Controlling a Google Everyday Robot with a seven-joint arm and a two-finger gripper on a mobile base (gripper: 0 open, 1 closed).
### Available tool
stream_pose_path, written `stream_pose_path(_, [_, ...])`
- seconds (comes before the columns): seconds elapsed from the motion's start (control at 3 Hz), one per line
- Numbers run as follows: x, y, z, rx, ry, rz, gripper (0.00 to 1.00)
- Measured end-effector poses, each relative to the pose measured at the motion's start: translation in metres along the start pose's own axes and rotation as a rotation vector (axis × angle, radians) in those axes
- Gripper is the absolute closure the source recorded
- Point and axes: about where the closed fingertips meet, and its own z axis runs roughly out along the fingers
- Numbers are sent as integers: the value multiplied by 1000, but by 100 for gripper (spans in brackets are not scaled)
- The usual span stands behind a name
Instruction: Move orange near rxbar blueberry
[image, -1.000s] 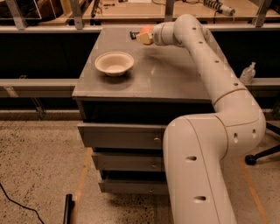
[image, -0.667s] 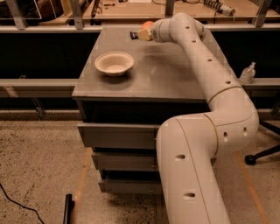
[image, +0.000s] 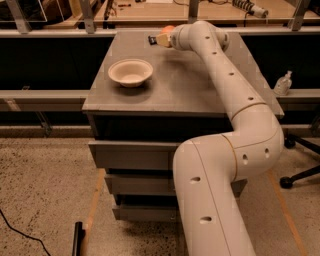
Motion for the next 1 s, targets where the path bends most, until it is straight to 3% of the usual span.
stream_pose_path(0.33, [3,2,8,1,-13,29,100])
stream_pose_path(0.67, [4,9,13,-2,1,21,86])
stream_pose_path(1.0, [8,13,16,0,20,11,63])
